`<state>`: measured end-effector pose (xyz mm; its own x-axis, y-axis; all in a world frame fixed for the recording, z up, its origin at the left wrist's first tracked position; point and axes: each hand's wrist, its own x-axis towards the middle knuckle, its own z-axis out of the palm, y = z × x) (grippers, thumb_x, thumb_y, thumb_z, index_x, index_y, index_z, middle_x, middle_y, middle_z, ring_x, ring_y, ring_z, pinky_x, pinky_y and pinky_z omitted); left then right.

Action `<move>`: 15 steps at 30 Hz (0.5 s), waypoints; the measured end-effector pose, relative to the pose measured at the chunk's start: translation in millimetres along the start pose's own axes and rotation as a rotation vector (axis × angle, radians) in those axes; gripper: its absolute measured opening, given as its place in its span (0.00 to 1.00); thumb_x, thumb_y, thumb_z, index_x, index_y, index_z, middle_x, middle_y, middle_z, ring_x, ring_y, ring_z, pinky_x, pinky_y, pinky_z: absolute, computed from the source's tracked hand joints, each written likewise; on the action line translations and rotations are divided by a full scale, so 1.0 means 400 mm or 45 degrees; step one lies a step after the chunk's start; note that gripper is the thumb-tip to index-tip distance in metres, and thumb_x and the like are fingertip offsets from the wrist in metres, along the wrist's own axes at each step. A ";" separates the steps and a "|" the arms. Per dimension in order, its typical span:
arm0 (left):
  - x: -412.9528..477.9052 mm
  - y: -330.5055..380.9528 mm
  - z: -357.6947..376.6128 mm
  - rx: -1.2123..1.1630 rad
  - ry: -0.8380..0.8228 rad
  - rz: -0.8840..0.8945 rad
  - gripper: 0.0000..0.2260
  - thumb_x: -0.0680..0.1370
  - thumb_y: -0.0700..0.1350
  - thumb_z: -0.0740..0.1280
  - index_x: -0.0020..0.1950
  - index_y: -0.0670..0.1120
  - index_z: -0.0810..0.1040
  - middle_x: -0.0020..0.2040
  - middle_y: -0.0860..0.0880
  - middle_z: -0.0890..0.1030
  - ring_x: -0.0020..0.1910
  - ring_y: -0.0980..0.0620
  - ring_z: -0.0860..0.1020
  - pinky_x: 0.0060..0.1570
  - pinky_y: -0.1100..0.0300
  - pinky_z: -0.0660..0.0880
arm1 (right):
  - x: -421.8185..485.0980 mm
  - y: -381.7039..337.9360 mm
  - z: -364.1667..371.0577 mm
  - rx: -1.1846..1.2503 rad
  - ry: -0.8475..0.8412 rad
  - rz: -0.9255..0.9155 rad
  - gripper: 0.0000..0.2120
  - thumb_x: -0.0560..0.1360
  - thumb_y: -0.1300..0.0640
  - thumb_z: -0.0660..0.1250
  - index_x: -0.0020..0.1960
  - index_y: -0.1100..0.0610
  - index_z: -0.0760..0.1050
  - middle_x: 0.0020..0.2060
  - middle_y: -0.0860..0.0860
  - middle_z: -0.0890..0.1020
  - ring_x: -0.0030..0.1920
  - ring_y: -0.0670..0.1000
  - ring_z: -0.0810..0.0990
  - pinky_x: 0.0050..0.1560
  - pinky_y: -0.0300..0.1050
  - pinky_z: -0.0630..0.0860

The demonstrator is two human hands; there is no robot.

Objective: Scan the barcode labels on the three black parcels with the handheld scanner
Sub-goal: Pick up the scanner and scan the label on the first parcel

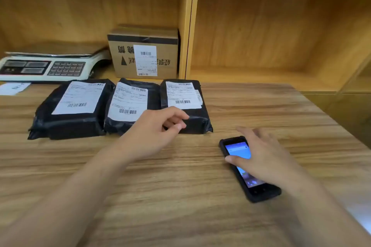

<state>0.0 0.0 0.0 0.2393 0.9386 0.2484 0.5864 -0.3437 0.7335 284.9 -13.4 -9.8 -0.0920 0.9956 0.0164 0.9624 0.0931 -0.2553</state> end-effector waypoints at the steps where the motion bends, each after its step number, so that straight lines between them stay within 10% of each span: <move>1: 0.004 -0.002 0.000 0.005 0.009 -0.001 0.11 0.81 0.44 0.68 0.61 0.56 0.82 0.51 0.59 0.86 0.53 0.60 0.83 0.54 0.60 0.81 | -0.006 -0.001 0.004 -0.005 -0.024 0.028 0.44 0.65 0.26 0.63 0.76 0.37 0.54 0.68 0.48 0.67 0.69 0.53 0.66 0.57 0.50 0.71; 15: 0.016 -0.014 -0.060 -0.071 0.072 -0.015 0.12 0.81 0.40 0.68 0.59 0.55 0.83 0.52 0.59 0.86 0.53 0.61 0.83 0.53 0.63 0.79 | -0.059 -0.036 0.050 -0.171 -0.007 0.256 0.45 0.68 0.28 0.60 0.79 0.41 0.47 0.67 0.50 0.70 0.65 0.54 0.70 0.53 0.49 0.75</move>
<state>-20.0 8.8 12.8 0.1875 0.9433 0.2740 0.5447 -0.3320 0.7701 268.1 -38.4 -25.9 0.1037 0.9942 -0.0273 0.9868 -0.1063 -0.1224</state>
